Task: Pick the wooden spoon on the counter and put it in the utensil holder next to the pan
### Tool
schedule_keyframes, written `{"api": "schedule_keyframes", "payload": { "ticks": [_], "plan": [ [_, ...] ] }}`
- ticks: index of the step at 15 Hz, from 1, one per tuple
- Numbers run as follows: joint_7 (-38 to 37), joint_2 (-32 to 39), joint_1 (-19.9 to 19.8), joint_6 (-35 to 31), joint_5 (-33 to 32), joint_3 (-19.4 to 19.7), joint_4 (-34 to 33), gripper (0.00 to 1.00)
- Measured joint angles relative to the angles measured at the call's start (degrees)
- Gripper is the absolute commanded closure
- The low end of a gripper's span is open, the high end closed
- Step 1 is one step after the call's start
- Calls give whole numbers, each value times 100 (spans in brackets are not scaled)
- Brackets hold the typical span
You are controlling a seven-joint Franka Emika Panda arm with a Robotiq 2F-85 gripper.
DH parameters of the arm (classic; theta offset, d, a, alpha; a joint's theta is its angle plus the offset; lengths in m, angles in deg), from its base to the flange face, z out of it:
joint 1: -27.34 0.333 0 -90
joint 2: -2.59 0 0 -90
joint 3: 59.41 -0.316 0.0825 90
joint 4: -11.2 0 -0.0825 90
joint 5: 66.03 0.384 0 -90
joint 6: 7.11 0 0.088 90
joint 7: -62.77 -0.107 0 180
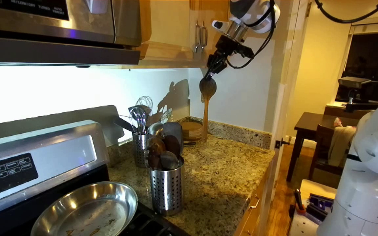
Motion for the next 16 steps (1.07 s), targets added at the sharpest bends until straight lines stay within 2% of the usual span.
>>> {"api": "schedule_keyframes", "payload": {
  "ticks": [1,6,16],
  "plan": [
    [0,0,0,0,0,0,0,95],
    [1,-22,57,2,-7,-1,-11,95],
    [1,-566,530,86,-344,-140,-296,95]
  ]
}}
